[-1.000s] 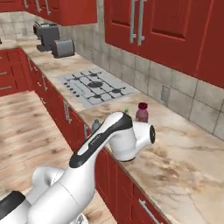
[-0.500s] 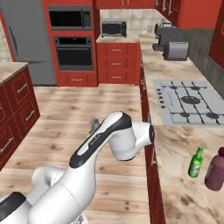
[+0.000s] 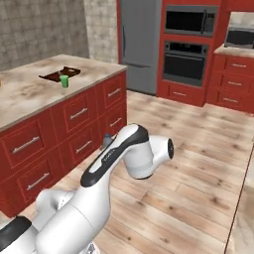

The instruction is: Place the drinks on the dining counter in a tight cluster.

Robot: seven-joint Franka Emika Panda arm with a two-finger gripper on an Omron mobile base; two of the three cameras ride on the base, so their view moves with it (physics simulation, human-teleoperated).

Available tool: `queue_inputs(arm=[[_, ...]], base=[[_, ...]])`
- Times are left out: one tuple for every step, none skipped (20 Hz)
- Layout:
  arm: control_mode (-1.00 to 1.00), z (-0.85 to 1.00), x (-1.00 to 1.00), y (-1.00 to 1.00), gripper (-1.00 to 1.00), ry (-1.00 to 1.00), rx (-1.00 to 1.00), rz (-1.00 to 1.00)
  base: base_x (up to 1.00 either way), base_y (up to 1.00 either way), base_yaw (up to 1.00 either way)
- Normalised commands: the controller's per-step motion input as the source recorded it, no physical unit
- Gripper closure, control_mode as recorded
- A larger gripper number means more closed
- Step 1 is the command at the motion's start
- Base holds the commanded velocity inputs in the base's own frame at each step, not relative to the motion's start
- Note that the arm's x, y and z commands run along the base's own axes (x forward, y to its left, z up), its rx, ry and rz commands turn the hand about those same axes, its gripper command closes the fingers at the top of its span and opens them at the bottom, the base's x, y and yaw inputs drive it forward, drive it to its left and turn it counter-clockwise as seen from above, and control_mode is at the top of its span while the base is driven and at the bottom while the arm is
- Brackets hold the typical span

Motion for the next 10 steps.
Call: queue_inputs(arm=[[1.00,0.00,0.00,0.00,1.00,0.00,0.00,0.00],[1.00,0.00,0.00,0.00,1.00,0.00,0.00,0.00],[1.00,0.00,0.00,0.00,1.00,0.00,0.00,0.00],[1.00,0.00,0.00,0.00,1.00,0.00,0.00,0.00],[1.00,0.00,0.00,0.00,1.00,0.00,0.00,0.00],[1.00,0.00,0.00,0.00,1.00,0.00,0.00,0.00],[1.00,0.00,0.00,0.00,1.00,0.00,0.00,0.00],[1.00,0.00,0.00,0.00,1.00,0.00,0.00,0.00],[1.00,0.00,0.00,0.00,1.00,0.00,0.00,0.00],[1.00,0.00,0.00,0.00,1.00,0.00,0.00,0.00]], base=[[0.45,0.00,0.60],[0.50,0.00,0.54],[0.58,0.00,0.45],[0.68,0.00,0.32],[0.72,0.00,0.25],[0.78,-0.02,0.18],[0.80,-0.03,0.15],[0.82,-0.02,0.12],[0.86,-0.02,0.08],[0.87,-0.04,0.04]])
